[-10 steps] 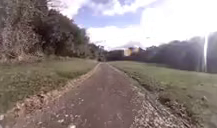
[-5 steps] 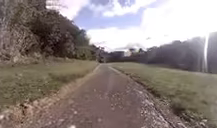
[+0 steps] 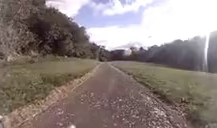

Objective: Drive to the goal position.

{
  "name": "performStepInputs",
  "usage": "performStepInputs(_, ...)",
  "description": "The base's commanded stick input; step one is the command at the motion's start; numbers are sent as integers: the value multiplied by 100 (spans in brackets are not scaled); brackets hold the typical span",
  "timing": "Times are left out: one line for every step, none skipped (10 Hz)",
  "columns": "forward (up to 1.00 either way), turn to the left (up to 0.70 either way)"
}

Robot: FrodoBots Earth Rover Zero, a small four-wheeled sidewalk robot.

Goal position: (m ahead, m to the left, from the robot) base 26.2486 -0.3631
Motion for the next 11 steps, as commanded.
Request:
performStepInputs(70, 2)
performStepInputs(70, 2)
performStepInputs(70, 2)
performStepInputs(70, 2)
performStepInputs(70, 2)
performStepInputs(70, 2)
performStepInputs(70, 2)
performStepInputs(70, 2)
performStepInputs(70, 2)
performStepInputs(70, 2)
performStepInputs(70, 2)
